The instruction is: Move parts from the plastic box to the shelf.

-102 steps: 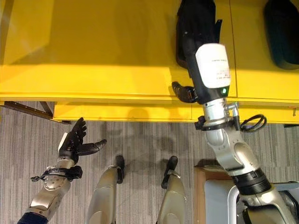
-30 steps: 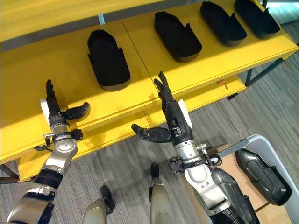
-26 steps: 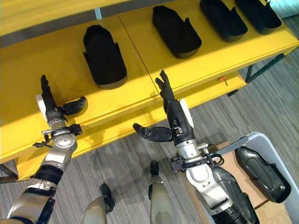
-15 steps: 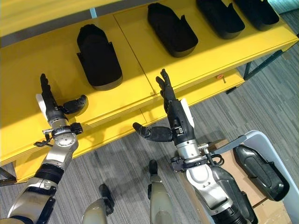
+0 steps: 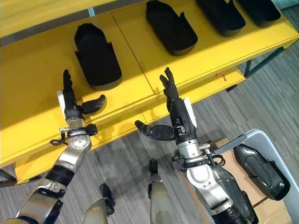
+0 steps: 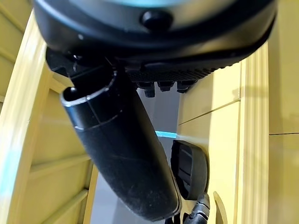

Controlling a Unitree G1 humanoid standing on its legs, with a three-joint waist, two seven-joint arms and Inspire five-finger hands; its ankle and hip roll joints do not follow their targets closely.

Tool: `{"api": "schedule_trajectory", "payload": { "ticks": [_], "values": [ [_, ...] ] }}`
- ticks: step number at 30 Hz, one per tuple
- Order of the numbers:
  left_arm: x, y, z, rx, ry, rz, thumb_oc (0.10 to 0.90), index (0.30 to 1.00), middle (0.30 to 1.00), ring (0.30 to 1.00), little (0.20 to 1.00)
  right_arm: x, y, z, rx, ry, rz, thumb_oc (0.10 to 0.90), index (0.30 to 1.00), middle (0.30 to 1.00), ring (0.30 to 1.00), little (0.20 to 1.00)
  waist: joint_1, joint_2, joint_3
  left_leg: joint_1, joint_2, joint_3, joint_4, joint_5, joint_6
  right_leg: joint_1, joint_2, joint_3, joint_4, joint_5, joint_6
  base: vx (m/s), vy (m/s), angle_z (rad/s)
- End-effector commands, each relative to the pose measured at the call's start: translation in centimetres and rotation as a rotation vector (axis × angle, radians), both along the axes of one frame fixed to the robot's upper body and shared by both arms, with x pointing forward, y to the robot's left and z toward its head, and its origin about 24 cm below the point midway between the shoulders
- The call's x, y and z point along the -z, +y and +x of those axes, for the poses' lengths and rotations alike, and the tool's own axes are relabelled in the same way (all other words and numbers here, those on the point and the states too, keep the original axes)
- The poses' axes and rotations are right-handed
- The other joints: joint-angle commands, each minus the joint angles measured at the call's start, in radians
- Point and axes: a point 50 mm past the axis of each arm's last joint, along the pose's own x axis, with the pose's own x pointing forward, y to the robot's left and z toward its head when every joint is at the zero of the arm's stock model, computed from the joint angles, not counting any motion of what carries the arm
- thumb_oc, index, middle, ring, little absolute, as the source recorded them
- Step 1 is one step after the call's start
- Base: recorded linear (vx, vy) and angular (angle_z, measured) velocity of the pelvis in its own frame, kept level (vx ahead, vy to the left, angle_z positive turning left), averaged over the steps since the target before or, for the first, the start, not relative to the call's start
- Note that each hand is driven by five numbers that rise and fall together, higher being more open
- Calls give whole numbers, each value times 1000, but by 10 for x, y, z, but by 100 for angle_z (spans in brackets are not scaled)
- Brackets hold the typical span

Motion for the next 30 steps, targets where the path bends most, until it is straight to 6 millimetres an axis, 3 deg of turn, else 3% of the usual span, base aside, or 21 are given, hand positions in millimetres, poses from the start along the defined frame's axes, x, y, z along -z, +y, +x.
{"api": "schedule_trajectory", "payload": {
  "ticks": [1, 30],
  "values": [
    [-11, -44, -5, 239, -71, 0, 900, 1000, 1000, 1000, 1000, -62, 6, -26, -78, -366, 97, 900, 1000, 1000, 1000, 1000, -15, 7, -54, -17, 43, -144, -46, 95, 5, -3, -64, 21, 165, -110, 70, 0, 0, 0],
    [-15, -48, -10, 268, -98, -30, 900, 1000, 1000, 1000, 1000, -60, 5, -28, -70, -362, 77, 900, 1000, 1000, 1000, 1000, -13, 10, -65, -34, 46, -144, -33, 88, 4, -24, -61, 28, 179, -111, 66, 0, 0, 0]
  ]
}}
